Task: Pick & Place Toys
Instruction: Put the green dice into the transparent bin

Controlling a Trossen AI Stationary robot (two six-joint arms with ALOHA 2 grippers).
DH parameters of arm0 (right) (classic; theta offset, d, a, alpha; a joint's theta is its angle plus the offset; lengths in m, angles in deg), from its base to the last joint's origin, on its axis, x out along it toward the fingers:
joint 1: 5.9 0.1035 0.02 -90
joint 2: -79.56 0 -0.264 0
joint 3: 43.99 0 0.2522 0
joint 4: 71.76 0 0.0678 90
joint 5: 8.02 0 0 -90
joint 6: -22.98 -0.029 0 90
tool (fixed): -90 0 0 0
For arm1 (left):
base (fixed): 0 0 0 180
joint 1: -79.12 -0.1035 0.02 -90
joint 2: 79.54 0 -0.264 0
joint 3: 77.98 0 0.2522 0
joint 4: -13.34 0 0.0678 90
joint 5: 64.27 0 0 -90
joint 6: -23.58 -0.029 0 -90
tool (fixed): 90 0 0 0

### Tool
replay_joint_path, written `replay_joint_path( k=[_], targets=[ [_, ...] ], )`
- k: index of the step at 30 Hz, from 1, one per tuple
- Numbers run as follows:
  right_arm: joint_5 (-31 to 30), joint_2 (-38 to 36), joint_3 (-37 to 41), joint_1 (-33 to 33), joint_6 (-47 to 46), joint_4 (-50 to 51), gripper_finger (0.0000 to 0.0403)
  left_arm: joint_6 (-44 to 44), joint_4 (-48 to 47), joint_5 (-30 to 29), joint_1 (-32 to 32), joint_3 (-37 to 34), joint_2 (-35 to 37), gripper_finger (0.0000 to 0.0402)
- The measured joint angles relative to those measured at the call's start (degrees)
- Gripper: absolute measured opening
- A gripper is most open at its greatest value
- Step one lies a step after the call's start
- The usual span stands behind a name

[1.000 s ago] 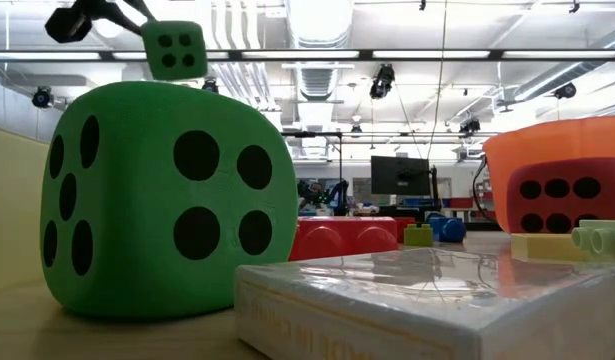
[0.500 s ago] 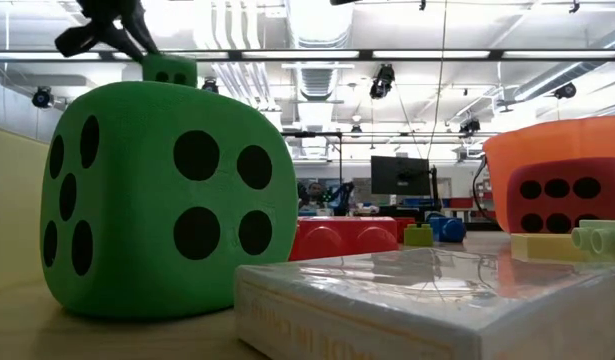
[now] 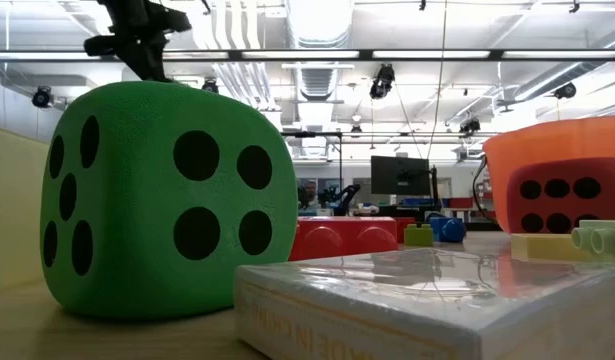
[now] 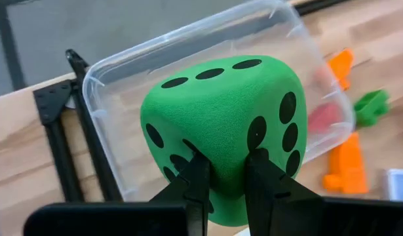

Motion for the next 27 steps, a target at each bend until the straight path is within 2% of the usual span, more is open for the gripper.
replay_joint_path(
  k=[10, 21, 27],
  targets=[
    [-0.1, 0.1, 0.5, 0.0, -1.9, 3.6, 0.0371, -1.7, -6.3, -0.6, -1.0, 3.4, -10.6, 0.0047],
    [-0.1, 0.5, 1.2, 0.0, -2.0, 4.9, 0.0371, -5.9, -6.6, -0.9, -1.8, 4.7, -18.2, 0.0046],
    [-0.1, 0.5, 1.3, 0.0, -2.4, 4.9, 0.0371, 0.8, -7.0, 1.2, -3.0, 4.7, -20.0, 0.0045]
  ],
)
